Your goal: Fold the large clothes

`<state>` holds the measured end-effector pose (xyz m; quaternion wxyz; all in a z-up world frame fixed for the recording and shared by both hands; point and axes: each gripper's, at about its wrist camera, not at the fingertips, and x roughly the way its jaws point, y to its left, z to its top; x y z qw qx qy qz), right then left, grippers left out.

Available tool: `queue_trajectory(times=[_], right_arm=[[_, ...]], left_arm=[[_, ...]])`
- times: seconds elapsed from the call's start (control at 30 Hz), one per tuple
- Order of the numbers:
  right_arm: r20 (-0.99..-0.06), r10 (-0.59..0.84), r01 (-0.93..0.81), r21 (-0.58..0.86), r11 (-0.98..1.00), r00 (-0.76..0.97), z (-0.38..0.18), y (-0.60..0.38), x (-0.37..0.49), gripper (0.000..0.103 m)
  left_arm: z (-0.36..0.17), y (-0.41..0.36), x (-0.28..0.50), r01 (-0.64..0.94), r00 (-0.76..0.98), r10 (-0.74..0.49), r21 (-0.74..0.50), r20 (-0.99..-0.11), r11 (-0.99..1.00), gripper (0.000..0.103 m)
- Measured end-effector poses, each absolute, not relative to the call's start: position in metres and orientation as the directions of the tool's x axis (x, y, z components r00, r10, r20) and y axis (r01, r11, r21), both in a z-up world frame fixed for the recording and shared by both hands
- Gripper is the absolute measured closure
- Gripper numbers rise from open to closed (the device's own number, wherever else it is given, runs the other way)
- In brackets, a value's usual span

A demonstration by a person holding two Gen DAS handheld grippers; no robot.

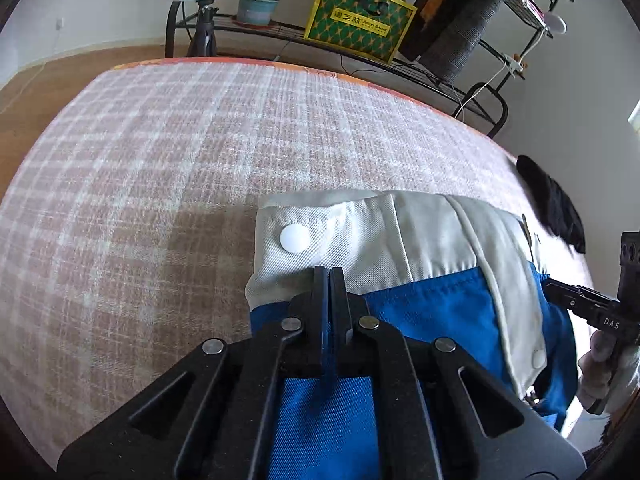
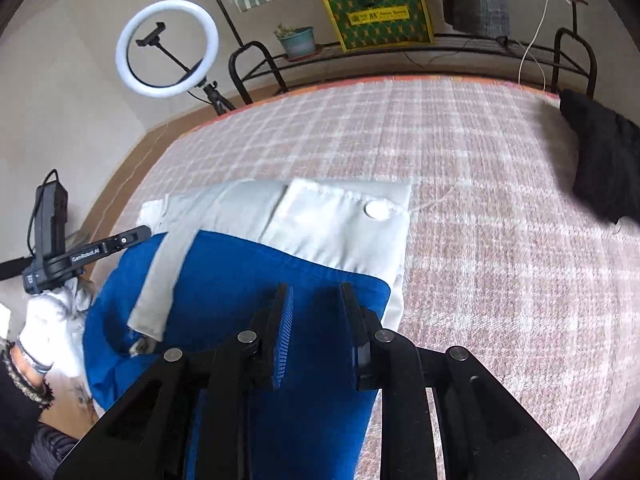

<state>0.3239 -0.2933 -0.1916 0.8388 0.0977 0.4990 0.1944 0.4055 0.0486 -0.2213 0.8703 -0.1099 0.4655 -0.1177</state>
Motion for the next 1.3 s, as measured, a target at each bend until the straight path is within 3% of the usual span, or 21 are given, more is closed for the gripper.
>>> queue_trajectory(times=[0.07, 0.17, 0.2, 0.23, 0.27, 0.3, 0.33, 0.4, 0.77, 1.3], right_arm=[[-0.801, 0.419, -0.221, 0.357, 0.908, 0.427, -0.201, -0.292, 0.325, 0.082], [-0.815, 0.376, -0.249, 0.291, 0.924, 0.442, -0.184, -0.286, 0.325, 0.082], [-0.803, 0.387, -0.257, 0.298, 0.919, 0.453, -0.178, -0.289, 0.321, 0.077], [-0.791, 0.403, -0.259, 0.314, 0.913, 0.461, -0.172, -0.295, 0.317, 0.066], [-0.78, 0.413, -0.257, 0.326, 0.91, 0.47, -0.169, -0.301, 0.311, 0.059], [-0.77, 0.419, -0.253, 0.336, 0.907, 0.482, -0.166, -0.309, 0.306, 0.042], [-0.76, 0.422, -0.249, 0.341, 0.906, 0.494, -0.164, -0.316, 0.301, 0.028], [-0.743, 0.438, -0.252, 0.358, 0.899, 0.506, -0.164, -0.329, 0.292, 0.02], [-0.767, 0.542, -0.145, 0.527, 0.837, 0.344, -0.217, -0.36, 0.274, 0.02], [-0.583, 0.743, -0.072, 0.769, 0.635, 0.328, -0.242, -0.366, 0.3, 0.02]], left_arm=[[-0.212, 0.048, 0.404, 0.092, 0.53, -0.301, -0.3, -0.792, 0.95, 0.099], [-0.196, 0.069, 0.397, 0.056, 0.535, -0.37, -0.406, -0.76, 0.912, 0.096], [-0.191, 0.078, 0.392, 0.035, 0.537, -0.387, -0.439, -0.75, 0.898, 0.089], [-0.187, 0.088, 0.388, 0.021, 0.539, -0.404, -0.468, -0.739, 0.884, 0.063], [-0.183, 0.098, 0.381, 0.006, 0.547, -0.419, -0.497, -0.724, 0.868, 0.043], [-0.181, 0.11, 0.374, -0.013, 0.558, -0.439, -0.536, -0.705, 0.844, 0.041], [-0.183, 0.121, 0.366, -0.034, 0.555, -0.473, -0.587, -0.684, 0.809, 0.041], [-0.19, 0.134, 0.357, -0.072, 0.525, -0.533, -0.658, -0.664, 0.749, 0.041], [-0.238, 0.134, 0.343, -0.168, 0.372, -0.669, -0.756, -0.643, 0.633, 0.038], [-0.262, 0.115, 0.359, -0.16, 0.353, -0.72, -0.797, -0.598, 0.583, 0.038]])
